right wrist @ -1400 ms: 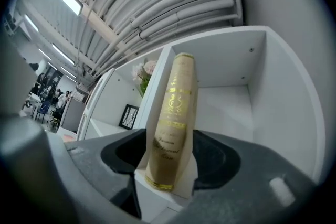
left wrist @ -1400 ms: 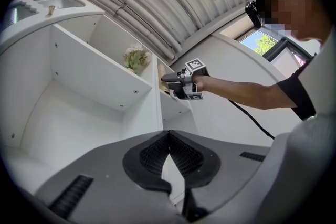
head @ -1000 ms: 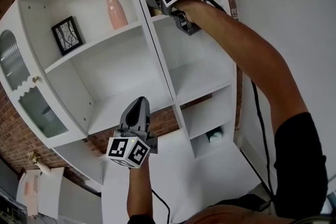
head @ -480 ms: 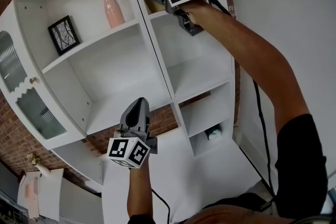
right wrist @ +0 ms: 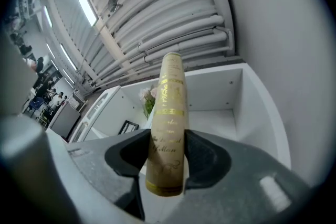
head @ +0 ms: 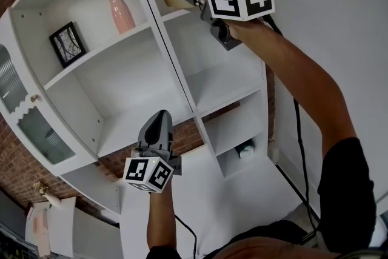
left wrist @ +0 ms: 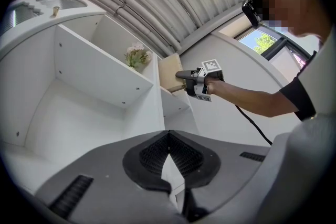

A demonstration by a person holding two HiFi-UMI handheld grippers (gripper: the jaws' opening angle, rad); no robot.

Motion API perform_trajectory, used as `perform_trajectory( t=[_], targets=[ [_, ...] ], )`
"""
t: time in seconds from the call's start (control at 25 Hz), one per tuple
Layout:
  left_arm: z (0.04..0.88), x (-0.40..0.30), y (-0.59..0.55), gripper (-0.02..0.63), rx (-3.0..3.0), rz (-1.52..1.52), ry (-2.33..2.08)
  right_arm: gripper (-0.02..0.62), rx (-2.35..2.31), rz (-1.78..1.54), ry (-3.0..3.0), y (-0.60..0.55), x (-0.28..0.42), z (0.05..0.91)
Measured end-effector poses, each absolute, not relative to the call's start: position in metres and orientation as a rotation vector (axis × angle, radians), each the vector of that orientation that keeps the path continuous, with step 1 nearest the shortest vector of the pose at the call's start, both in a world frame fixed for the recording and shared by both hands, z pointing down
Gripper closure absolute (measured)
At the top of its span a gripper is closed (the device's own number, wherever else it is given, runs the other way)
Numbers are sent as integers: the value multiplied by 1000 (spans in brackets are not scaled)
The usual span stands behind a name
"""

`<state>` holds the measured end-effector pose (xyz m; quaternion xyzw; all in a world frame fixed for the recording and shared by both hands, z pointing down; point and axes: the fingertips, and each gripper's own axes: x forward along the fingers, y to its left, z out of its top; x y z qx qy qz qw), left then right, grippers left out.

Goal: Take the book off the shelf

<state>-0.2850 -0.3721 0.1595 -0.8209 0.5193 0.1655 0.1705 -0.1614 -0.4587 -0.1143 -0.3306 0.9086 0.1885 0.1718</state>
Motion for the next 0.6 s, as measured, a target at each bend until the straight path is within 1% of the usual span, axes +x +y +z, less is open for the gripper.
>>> perform_trajectory(
  t=[0.24, 0.6],
  targets=[
    [145, -277, -362, 607, -2305, 496, 1473, 399, -833, 567, 2497, -420, -123, -100],
    [135, -257, -347, 607, -2286, 550, 1458, 399, -687, 523, 2463, -367, -72, -38]
  ],
)
